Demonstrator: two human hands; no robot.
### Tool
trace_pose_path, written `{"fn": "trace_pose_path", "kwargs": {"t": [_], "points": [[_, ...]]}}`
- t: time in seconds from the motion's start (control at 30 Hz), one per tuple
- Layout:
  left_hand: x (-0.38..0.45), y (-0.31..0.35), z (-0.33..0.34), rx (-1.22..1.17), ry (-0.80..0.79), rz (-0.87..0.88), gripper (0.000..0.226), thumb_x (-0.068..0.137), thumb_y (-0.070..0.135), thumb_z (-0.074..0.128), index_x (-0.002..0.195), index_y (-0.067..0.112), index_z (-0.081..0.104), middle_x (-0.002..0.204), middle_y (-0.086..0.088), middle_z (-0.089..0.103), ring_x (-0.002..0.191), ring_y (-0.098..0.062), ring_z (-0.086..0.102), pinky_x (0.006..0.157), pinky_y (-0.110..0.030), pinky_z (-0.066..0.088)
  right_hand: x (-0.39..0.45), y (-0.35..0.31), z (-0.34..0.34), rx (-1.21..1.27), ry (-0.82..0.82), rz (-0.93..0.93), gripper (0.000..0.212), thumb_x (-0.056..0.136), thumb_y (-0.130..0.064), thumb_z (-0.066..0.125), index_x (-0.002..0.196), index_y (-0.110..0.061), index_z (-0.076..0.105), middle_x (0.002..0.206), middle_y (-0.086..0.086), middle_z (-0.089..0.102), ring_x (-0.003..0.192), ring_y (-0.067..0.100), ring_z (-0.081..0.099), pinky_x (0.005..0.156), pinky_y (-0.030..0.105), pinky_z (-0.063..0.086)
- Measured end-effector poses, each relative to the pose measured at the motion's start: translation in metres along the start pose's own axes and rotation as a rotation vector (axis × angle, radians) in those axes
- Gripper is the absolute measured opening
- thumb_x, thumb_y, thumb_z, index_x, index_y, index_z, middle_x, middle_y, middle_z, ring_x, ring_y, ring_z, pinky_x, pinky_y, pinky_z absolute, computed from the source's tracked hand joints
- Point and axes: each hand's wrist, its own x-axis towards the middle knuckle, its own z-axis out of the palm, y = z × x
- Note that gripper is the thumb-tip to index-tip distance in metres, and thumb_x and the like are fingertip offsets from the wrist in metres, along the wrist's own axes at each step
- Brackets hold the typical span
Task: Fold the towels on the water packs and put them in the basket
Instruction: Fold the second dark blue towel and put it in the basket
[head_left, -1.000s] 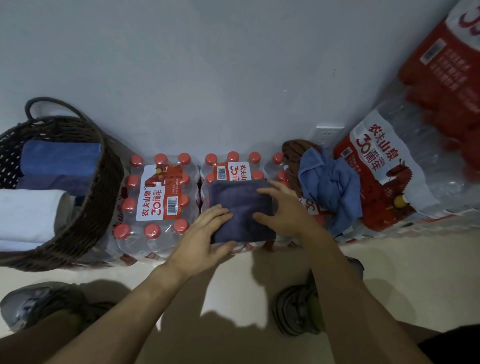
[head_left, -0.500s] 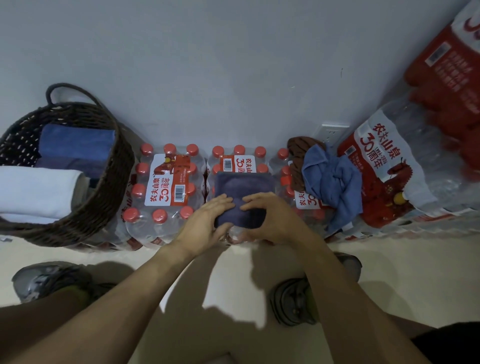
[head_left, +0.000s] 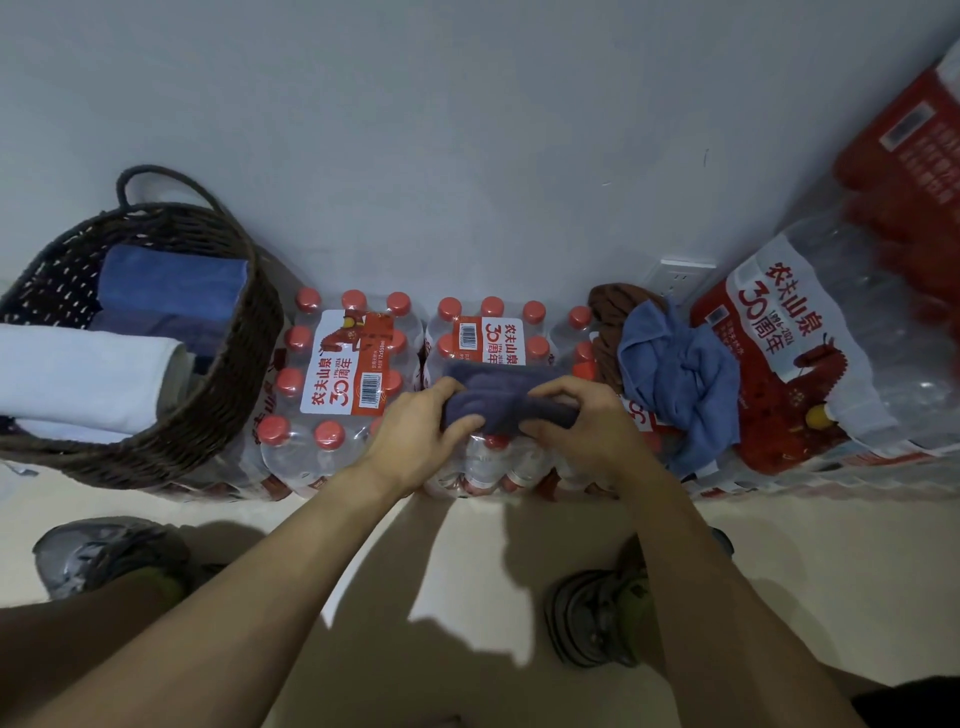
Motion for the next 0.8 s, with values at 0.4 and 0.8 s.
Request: {"fn": "trace_pose_path", "kwargs": {"t": [0.4, 0.8], "points": [[0.005, 0.005, 0.01, -0.073, 0.106, -0.079, 0.018, 0.097, 0.031, 0.055, 0.101, 0.013, 0.053, 0.097, -0.001, 0.056, 0.084, -0.014, 0.053, 0.075, -0.024, 0.042, 0.005, 0.008, -0.007, 0.121, 0.063, 0.103, 0.048, 0.079, -0.019, 0.081, 0.122, -0.019, 0.06, 0.113, -0.001, 0.068, 0.102, 0.014, 0.066, 0.082, 0.029, 0.059], [0.019, 0.001, 0.017, -0.051, 0.127, -0.297, 0.028, 0.098, 0.04, 0.05, 0.101, 0.013, 0.053, 0.102, -0.006, 0.046, 0.081, -0.022, 0.051, 0.077, -0.033, 0.046, 0.021, 0.001, 0.033, 0.032, 0.252, 0.307, 0.034, 0.098, -0.045, 0.051, 0.116, -0.017, 0.054, 0.109, 0.003, 0.066, 0.095, 0.017, 0.063, 0.088, 0.034, 0.055]]}}
